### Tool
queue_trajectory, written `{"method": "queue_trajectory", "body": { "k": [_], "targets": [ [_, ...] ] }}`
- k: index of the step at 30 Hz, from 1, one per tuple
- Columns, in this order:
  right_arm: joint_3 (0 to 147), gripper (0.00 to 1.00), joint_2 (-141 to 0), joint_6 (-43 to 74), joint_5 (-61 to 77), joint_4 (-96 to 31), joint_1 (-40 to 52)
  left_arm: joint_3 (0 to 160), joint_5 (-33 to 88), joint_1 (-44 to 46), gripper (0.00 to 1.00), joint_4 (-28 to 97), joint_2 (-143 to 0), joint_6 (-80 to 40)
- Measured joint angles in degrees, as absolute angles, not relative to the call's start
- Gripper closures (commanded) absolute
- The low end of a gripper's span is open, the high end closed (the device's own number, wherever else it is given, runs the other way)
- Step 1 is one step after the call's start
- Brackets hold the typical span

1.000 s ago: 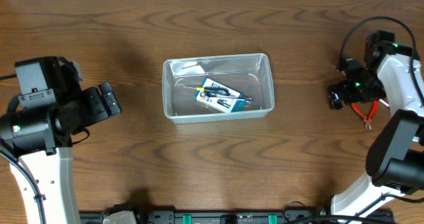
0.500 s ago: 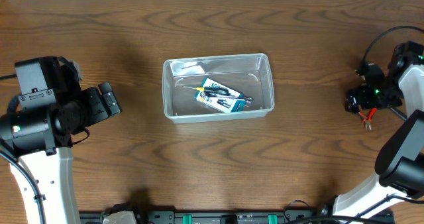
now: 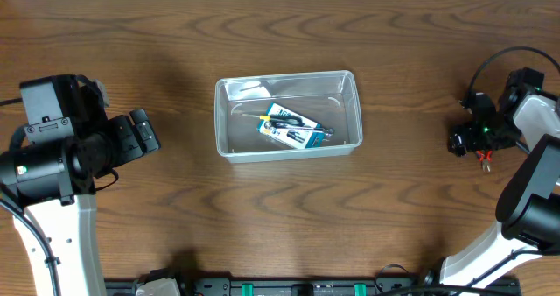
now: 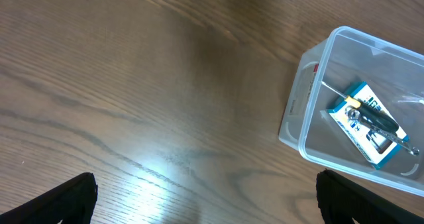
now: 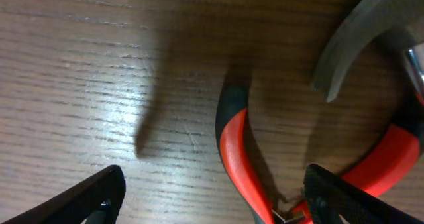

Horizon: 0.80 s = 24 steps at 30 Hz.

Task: Pack container
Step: 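Move the right gripper to the red pliers and grasp them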

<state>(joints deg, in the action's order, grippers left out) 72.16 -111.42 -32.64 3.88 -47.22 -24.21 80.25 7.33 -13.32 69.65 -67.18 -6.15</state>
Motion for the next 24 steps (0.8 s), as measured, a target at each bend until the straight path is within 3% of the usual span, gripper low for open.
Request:
{"method": "queue_trajectory", "body": {
  "k": [11, 19, 24],
  "targets": [
    [69.5, 0.27, -111.6, -32.6, 1.1, -43.8, -24.2, 80.2, 7.3, -13.3, 0.02, 69.6, -67.2, -6.2],
    [67.9, 0.57, -110.5, -30.6, 0.6, -42.5, -24.2, 80.2, 7.3, -13.3, 0.02, 69.6, -67.2, -6.2],
    [67.9, 0.65, -110.5, -29.6, 0.2, -42.3, -24.2, 80.2, 7.3, -13.3, 0.02, 69.6, -67.2, -6.2]
  ]
}}
